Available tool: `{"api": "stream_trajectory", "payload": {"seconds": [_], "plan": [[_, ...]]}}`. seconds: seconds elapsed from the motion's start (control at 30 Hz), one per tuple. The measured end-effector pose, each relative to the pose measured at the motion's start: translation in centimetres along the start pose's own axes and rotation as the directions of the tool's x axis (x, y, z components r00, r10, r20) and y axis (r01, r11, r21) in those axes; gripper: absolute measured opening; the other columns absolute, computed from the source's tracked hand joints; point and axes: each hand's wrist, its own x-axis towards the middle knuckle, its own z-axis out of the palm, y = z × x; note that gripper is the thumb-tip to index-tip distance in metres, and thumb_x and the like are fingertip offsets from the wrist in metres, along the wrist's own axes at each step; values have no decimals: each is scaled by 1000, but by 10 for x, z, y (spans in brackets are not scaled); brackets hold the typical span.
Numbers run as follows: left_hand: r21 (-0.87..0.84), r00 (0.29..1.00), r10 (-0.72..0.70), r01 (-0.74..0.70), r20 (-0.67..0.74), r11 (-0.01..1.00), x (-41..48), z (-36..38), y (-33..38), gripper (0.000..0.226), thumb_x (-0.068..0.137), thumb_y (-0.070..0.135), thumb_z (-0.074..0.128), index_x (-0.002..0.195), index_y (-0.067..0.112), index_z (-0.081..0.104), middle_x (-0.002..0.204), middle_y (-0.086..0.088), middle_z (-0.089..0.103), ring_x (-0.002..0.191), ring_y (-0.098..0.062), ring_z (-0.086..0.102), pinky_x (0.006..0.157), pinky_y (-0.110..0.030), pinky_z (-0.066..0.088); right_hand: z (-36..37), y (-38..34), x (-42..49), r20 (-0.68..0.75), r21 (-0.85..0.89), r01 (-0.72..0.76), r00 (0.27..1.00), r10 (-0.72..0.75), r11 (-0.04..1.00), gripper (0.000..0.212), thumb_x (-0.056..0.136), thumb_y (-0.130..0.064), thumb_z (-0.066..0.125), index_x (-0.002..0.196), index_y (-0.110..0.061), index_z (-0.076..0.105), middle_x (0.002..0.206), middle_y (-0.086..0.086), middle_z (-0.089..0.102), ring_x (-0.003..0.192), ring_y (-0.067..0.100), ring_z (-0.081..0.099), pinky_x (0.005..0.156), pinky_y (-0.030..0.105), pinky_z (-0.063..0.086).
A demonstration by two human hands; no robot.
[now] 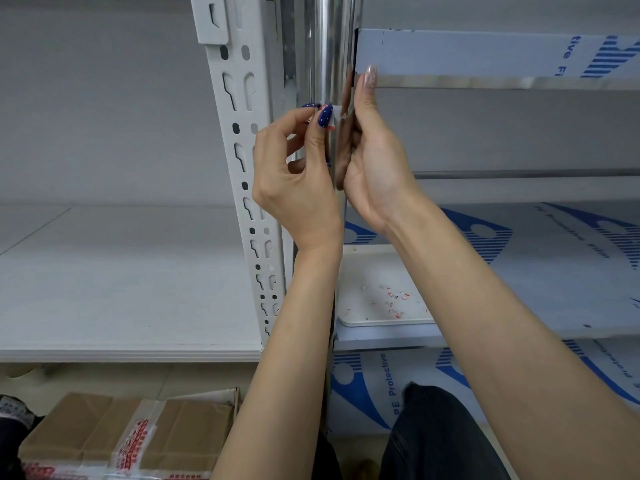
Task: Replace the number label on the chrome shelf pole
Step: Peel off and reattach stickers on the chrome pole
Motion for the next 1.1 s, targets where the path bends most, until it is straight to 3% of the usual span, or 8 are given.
{"api": "stream_trajectory", "payload": {"seconds": [0.2, 0.3, 0.43, 0.67, 0.83, 0.93, 1.03, 1.1], "plan": [[5, 999, 40, -40, -10, 999, 2, 0, -1, 3, 81, 8, 70, 80, 10, 69, 77, 17, 57, 71, -17, 63, 51, -22, 45, 1, 1, 1, -5, -23, 3, 1000, -3, 1000, 55, 98, -52, 31, 96, -6, 61, 84, 8, 68, 92, 24, 66, 96, 55, 49], [50, 995, 99, -98, -24, 994, 2, 2, -2, 4, 82, 8, 68, 79, 6, 69, 76, 16, 55, 70, -22, 63, 53, -25, 47, 2, 1, 0, -20, -16, 4, 1000, -5, 1000, 59, 98, -52, 32, 110, -2, 60, 91, 11, 67, 97, 25, 66, 96, 49, 51], [94, 992, 121, -116, -46, 989, 3, 6, -6, 9, 84, 9, 66, 78, 2, 67, 75, 8, 56, 68, -24, 62, 57, -38, 51, 3, 1, 1, -27, -23, 4, 1000, -4, 1000, 61, 98, -53, 31, 106, -2, 63, 93, 11, 68, 99, 24, 66, 95, 41, 53], [179, 987, 160, -154, -19, 972, 5, 5, -10, 12, 86, 9, 65, 78, 0, 66, 74, -6, 63, 65, -15, 57, 62, -21, 44, 3, 1, 0, -38, -45, 13, 999, -15, 999, 68, 98, -52, 29, 126, 4, 54, 102, 15, 67, 92, 19, 66, 74, 25, 56], [220, 981, 194, -194, 20, 956, 6, 4, -6, 12, 87, 9, 62, 79, 0, 65, 75, -5, 62, 67, -7, 52, 61, -17, 42, 4, -1, -2, -33, -47, -3, 999, 1, 999, 67, 98, -52, 29, 121, 4, 58, 109, 19, 67, 101, 24, 67, 74, 28, 58], [207, 983, 181, -183, 27, 961, 3, 3, -5, 11, 88, 11, 63, 82, 1, 64, 77, 6, 57, 68, -12, 57, 51, -24, 42, 3, 0, -3, -41, -46, -6, 999, 4, 999, 63, 98, -53, 31, 122, 0, 57, 104, 16, 68, 101, 25, 66, 76, 34, 58], [127, 993, 108, -112, 35, 986, -1, -1, -1, 12, 87, 15, 65, 89, 4, 62, 78, 13, 52, 72, -16, 60, 42, -27, 42, 3, -1, -3, -46, -84, 4, 999, -8, 996, 58, 97, -53, 31, 103, -5, 64, 91, 12, 70, 96, 26, 67, 89, 48, 55], [111, 995, 86, -90, 40, 990, -1, -3, 2, 15, 86, 16, 66, 95, 5, 62, 77, 12, 52, 73, -18, 61, 44, -23, 40, 3, -1, -3, -48, -90, -5, 999, 1, 996, 60, 97, -54, 31, 111, -3, 60, 99, 17, 71, 101, 29, 67, 93, 54, 51]]}}
